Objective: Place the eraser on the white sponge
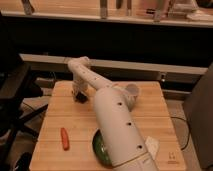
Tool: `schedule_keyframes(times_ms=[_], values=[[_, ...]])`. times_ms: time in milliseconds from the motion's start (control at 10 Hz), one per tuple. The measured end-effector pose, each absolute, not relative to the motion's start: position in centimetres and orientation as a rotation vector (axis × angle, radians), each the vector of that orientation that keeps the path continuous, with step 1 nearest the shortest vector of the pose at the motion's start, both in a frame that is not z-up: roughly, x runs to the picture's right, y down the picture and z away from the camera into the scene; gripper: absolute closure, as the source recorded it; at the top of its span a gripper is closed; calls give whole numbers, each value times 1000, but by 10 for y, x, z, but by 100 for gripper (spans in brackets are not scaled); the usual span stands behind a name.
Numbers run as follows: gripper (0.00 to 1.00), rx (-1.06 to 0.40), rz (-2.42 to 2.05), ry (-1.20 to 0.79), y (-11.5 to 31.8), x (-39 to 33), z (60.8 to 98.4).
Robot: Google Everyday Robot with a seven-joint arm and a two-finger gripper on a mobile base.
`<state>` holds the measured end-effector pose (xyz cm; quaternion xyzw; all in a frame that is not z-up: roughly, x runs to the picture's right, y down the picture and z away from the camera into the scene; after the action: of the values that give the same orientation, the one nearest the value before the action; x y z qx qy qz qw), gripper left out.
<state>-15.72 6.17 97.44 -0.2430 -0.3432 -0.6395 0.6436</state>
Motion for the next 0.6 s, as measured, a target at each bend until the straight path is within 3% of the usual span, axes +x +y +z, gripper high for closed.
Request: schedule_keyframes(times_ms=[300, 600], values=[[96, -505, -1489, -782, 55, -170, 962], [100, -445, -1515, -747, 36, -178, 941]])
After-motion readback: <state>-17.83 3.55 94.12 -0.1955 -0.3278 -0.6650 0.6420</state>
